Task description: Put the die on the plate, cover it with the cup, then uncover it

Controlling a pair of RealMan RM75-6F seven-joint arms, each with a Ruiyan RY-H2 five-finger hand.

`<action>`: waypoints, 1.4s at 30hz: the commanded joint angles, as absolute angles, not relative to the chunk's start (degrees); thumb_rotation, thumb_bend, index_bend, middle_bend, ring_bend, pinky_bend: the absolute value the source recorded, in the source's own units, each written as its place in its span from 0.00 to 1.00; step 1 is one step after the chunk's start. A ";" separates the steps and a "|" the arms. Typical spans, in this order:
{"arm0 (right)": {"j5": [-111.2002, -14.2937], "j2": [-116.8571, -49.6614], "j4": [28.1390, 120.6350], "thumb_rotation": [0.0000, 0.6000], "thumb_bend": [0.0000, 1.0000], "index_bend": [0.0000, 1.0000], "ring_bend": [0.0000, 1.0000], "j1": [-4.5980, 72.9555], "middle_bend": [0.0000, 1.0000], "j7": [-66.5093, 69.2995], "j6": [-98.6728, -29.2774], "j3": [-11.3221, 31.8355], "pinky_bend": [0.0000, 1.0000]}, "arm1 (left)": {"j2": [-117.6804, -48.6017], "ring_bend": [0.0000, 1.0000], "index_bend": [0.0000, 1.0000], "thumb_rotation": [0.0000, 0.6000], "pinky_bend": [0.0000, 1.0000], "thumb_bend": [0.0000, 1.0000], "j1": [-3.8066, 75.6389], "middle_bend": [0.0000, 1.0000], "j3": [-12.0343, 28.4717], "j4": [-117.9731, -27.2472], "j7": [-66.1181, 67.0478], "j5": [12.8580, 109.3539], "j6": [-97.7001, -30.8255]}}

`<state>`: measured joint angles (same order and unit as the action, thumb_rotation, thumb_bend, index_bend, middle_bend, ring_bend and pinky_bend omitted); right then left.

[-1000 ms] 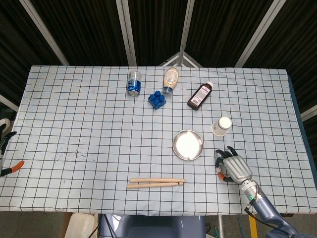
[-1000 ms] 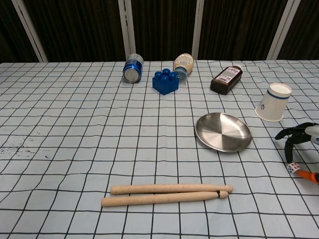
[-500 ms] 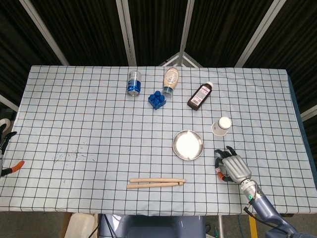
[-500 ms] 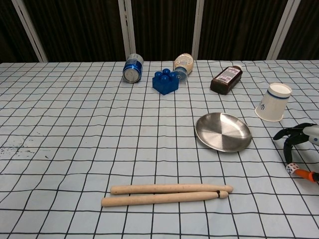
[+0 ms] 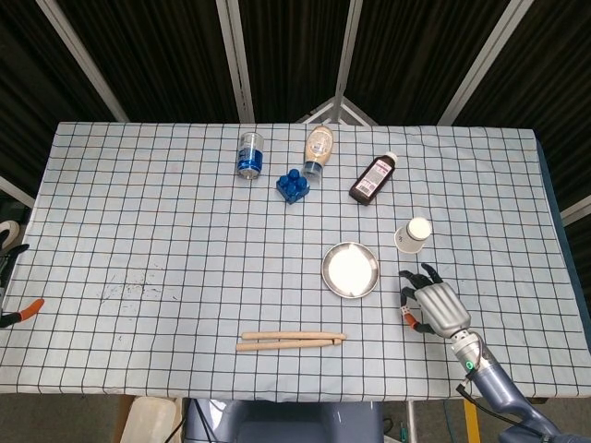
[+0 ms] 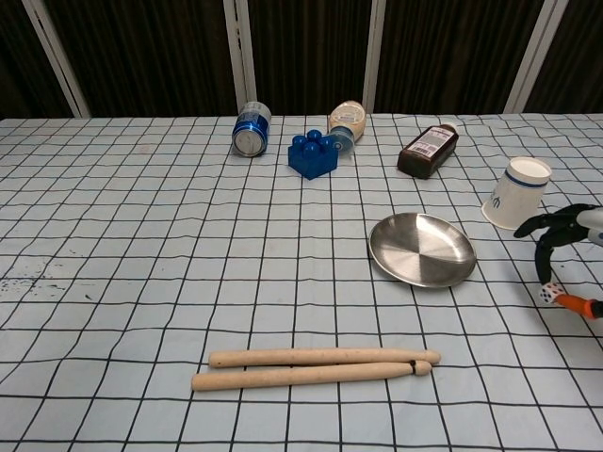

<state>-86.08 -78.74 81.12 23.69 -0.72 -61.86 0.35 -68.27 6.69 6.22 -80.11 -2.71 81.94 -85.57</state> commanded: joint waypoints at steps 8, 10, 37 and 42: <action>-84.53 -77.50 89.77 1.00 0.45 0.56 0.23 28.37 0.18 -6.85 -58.10 3.81 0.08 | -68.00 0.00 0.17 1.00 0.06 0.22 6.69 0.00 6.25 -80.32 -3.18 81.88 -85.45; -83.34 -78.42 90.10 1.00 0.45 0.56 0.23 29.68 0.18 -8.05 -56.54 4.73 0.08 | -67.94 0.00 0.17 1.00 0.06 0.22 6.71 0.00 6.33 -80.33 -3.30 81.64 -85.27; -71.39 -89.07 77.65 1.00 0.45 0.56 0.23 39.36 0.18 -10.27 -46.43 10.07 0.09 | -67.47 0.00 0.17 1.00 0.06 0.22 6.91 0.00 6.42 -80.25 -4.11 81.01 -84.28; -70.17 -90.18 74.70 1.00 0.45 0.56 0.23 40.07 0.18 -9.38 -44.91 9.99 0.09 | -67.51 0.00 0.17 1.00 0.06 0.22 6.96 0.00 6.24 -80.20 -3.93 80.95 -83.90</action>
<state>-70.70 -89.71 75.64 39.72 -9.81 -45.59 10.04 -67.51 6.94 6.28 -80.21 -3.98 80.92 -83.94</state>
